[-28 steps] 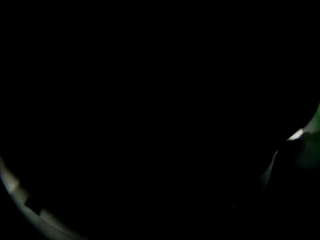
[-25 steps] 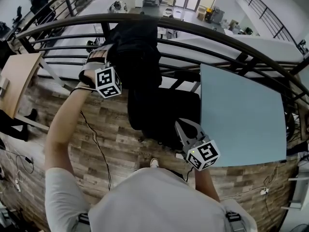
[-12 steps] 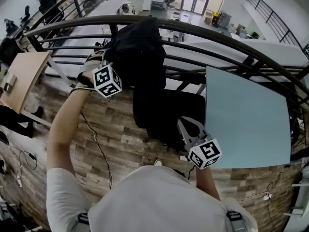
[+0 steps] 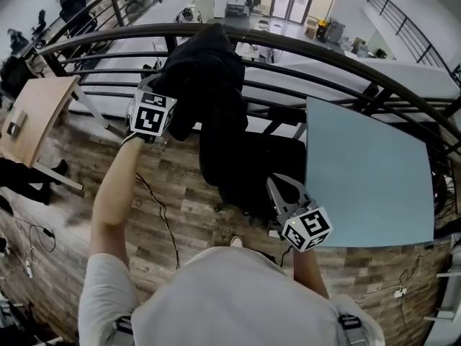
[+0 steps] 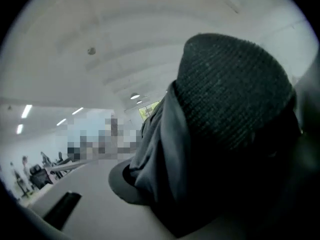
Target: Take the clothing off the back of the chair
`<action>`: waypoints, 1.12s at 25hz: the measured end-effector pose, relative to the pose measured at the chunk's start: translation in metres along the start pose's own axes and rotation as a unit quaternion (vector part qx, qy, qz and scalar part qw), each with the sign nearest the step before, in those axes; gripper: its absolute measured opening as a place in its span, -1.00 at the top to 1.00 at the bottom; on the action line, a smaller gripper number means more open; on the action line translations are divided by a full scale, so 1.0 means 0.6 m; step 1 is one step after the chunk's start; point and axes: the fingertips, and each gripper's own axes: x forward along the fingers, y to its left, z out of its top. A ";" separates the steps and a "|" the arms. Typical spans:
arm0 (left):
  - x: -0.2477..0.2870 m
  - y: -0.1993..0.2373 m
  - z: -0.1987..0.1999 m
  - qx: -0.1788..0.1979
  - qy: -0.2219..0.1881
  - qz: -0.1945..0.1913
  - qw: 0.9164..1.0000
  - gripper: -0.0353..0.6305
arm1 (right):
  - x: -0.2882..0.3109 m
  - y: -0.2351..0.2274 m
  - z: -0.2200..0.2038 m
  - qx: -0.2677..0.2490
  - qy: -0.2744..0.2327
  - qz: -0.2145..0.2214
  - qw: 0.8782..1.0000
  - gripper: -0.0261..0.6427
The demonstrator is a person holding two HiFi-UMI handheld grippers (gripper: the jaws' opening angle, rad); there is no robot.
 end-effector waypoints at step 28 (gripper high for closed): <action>-0.102 -0.001 0.060 -0.108 -0.090 0.017 0.990 0.50 | -0.063 0.041 0.008 -0.015 -0.011 -0.001 1.000 0.86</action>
